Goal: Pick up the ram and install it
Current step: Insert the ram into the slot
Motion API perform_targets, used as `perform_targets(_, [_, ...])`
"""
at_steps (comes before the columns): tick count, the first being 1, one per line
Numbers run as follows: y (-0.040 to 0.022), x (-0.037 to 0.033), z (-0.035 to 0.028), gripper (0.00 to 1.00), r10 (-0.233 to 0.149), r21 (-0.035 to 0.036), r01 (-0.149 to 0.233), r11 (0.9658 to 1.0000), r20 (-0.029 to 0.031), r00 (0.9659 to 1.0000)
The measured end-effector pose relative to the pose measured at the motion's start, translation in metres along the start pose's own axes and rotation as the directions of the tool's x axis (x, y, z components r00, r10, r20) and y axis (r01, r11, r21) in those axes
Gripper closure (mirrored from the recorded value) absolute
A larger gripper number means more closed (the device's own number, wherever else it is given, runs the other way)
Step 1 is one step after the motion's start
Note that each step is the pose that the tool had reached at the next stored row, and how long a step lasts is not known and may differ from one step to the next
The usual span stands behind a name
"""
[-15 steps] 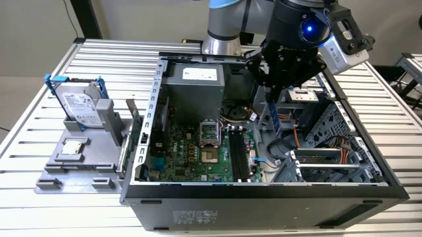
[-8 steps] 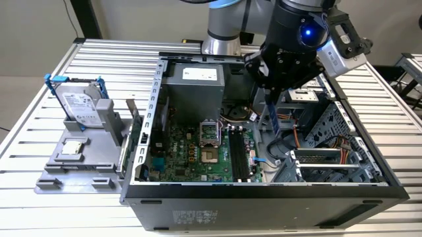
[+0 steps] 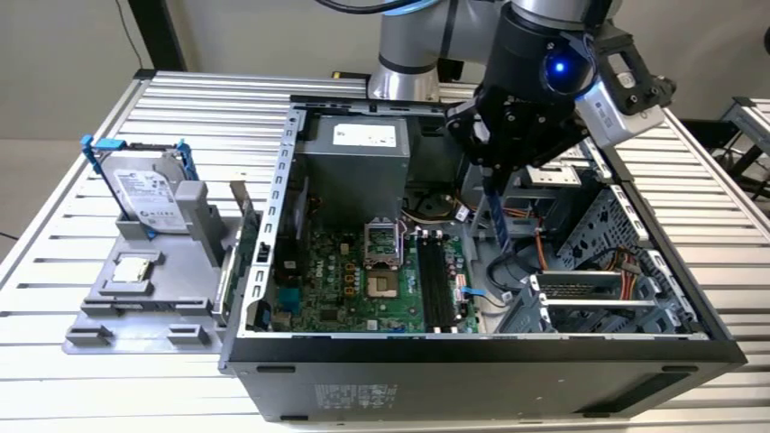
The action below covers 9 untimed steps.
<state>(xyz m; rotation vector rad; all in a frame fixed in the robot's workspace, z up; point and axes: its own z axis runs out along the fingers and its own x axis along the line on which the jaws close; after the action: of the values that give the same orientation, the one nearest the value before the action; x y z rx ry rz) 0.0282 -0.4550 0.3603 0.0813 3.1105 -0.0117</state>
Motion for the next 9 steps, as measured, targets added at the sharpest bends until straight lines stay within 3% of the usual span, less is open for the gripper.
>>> perform_targets(9, [0.0001, -0.0016, 0.0052, 1.0, 0.01, 0.0004, -0.01, 1.0, -0.0014, 1.0])
